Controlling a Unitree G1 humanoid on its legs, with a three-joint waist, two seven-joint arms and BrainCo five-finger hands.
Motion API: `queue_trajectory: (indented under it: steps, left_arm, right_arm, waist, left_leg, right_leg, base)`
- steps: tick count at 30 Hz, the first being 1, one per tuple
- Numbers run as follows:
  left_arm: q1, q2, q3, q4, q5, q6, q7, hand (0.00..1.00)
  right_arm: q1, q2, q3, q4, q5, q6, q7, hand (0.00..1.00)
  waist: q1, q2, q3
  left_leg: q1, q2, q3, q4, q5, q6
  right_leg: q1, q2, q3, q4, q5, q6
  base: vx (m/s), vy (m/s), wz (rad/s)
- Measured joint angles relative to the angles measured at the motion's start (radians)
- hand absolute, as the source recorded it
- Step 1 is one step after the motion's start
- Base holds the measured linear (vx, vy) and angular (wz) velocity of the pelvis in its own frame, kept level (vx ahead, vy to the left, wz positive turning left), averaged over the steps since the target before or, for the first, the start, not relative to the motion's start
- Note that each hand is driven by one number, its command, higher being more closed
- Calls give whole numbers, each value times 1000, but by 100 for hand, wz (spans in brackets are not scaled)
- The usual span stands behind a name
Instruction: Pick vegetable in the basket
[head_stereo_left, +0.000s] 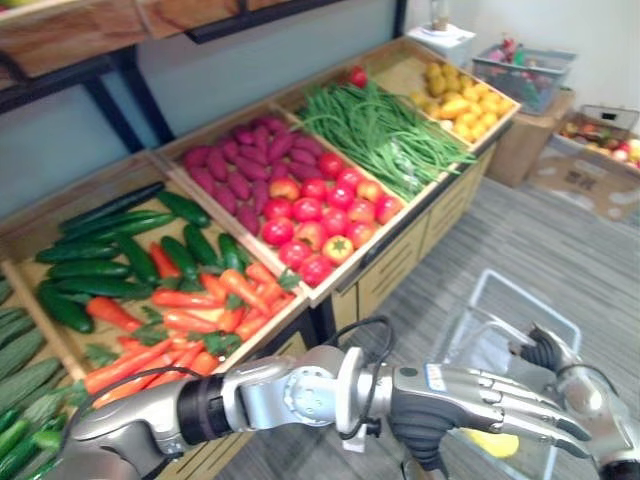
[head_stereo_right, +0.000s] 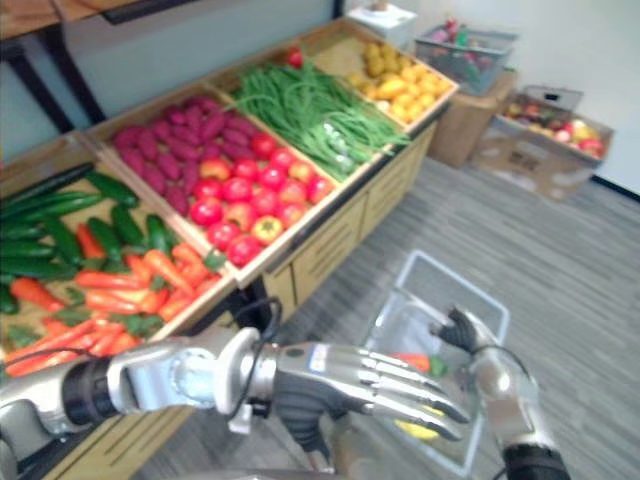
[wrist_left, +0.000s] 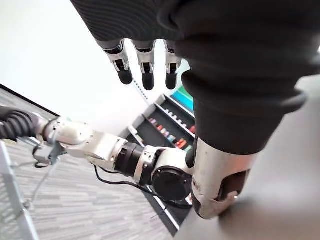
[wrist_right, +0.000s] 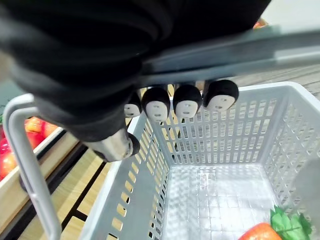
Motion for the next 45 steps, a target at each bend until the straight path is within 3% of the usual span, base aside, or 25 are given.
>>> queue_trajectory:
  steps: [3, 5, 8, 9, 11, 14, 15, 19, 23, 27, 29, 30, 34, 39, 45]
  left_arm:
    - [69, -2, 155, -52, -60, -6, 29, 0]
    - [194, -6, 337, -82, -60, -9, 75, 0]
    - [399, -51, 551, -92, -99, -10, 113, 0]
    - [488, -89, 656, -91, -99, -8, 123, 0]
    - [576, -146, 762, -90, -99, -7, 153, 0]
    - [739, -318, 980, -44, -78, 0, 216, 0]
    - [783, -388, 1058, -9, -50, 13, 254, 0]
    - [871, -537, 1234, 117, 124, 87, 376, 0]
    - [901, -618, 1356, 283, 314, 153, 467, 0]
    - [910, -676, 1434, 438, 368, 192, 522, 0]
    - [912, -701, 1499, 566, 440, 223, 584, 0]
    - [912, -701, 1499, 566, 440, 223, 584, 0]
    - [904, -706, 1667, 887, 467, 260, 669, 0]
    - [905, -708, 1772, 1222, 366, 278, 661, 0]
    - [891, -702, 1792, 1525, 344, 310, 562, 0]
  right_arm:
    - [67, 46, -103, 66, 0, 6, -22, 100]
    - [123, 94, -194, 105, 0, 18, -43, 100]
    - [149, 140, -287, 195, 1, 24, -74, 100]
    - [149, 155, -326, 248, 2, 26, -84, 100]
    - [145, 166, -358, 318, 11, 36, -102, 100]
    - [129, 177, -419, 485, 46, 44, -127, 100]
    - [116, 186, -451, 540, 49, 45, -141, 100]
    - [96, 218, -519, 644, 54, 48, -178, 100]
    - [99, 264, -564, 666, 103, 56, -222, 100]
    - [100, 308, -551, 659, 122, 55, -235, 100]
    - [123, 338, -519, 630, 131, 55, -258, 100]
    - [123, 338, -519, 630, 131, 55, -258, 100]
    - [146, 364, -493, 566, 131, 55, -282, 100]
    - [139, 360, -494, 577, 149, 56, -306, 100]
    - [85, 343, -495, 666, 149, 55, -311, 100]
  waist:
    - [16, 8, -9]
    - [40, 9, -19]
    - [45, 1, -37]
    - [61, -8, -49]
    - [74, -14, -56]
    - [90, -33, -68]
    - [93, -41, -70]
    - [101, -59, -72]
    - [108, -84, -77]
    - [115, -110, -84]
    - [114, -125, -94]
    - [114, -125, -94]
    - [95, -118, -112]
    - [88, -113, -133]
    - [69, -109, -137]
  left_leg:
    - [-50, -18, -112, -8, 18, 24]
    - [-85, -51, -200, -26, 36, 40]
    - [-114, -101, -296, -60, 67, 61]
    - [-130, -122, -332, -71, 76, 69]
    - [-135, -152, -369, -96, 87, 80]
    - [-163, -225, -472, -169, 135, 88]
    - [-181, -251, -510, -200, 161, 90]
    - [-190, -298, -600, -287, 242, 106]
    - [-183, -306, -654, -350, 291, 112]
    - [-166, -301, -655, -393, 310, 107]
    - [-143, -297, -652, -421, 313, 107]
    - [-143, -297, -652, -421, 313, 107]
    - [-107, -299, -647, -463, 323, 103]
    - [-70, -304, -626, -527, 337, 93]
    - [-43, -301, -610, -548, 351, 88]
  right_leg:
    - [25, -43, -99, 0, -11, -5]
    - [49, -86, -171, 1, -21, -4]
    - [80, -140, -257, 0, -36, -4]
    - [85, -160, -289, 0, -46, -9]
    - [107, -181, -323, -14, -53, -15]
    - [148, -234, -413, -66, -54, -15]
    - [150, -249, -443, -78, -53, -15]
    - [165, -268, -519, -94, -52, -17]
    - [181, -260, -572, -92, -52, -16]
    - [188, -254, -581, -91, -59, -22]
    - [201, -255, -592, -83, -79, -25]
    - [201, -255, -592, -83, -79, -25]
    - [212, -255, -594, -85, -93, -32]
    - [213, -248, -583, -111, -92, -32]
    - [214, -227, -555, -125, -87, -24]
  base:
    - [-47, -6, 102]
    - [-99, 18, 107]
    - [-52, 34, 104]
    - [-41, 46, 92]
    - [-16, 28, 80]
    - [18, 18, 97]
    - [37, -7, 107]
    - [72, -38, 69]
    - [63, -45, 40]
    - [-2, -54, 7]
    - [-32, -44, 7]
    - [3, -34, -4]
    - [3, -10, -2]
    - [58, -9, -11]
    - [105, -10, -14]
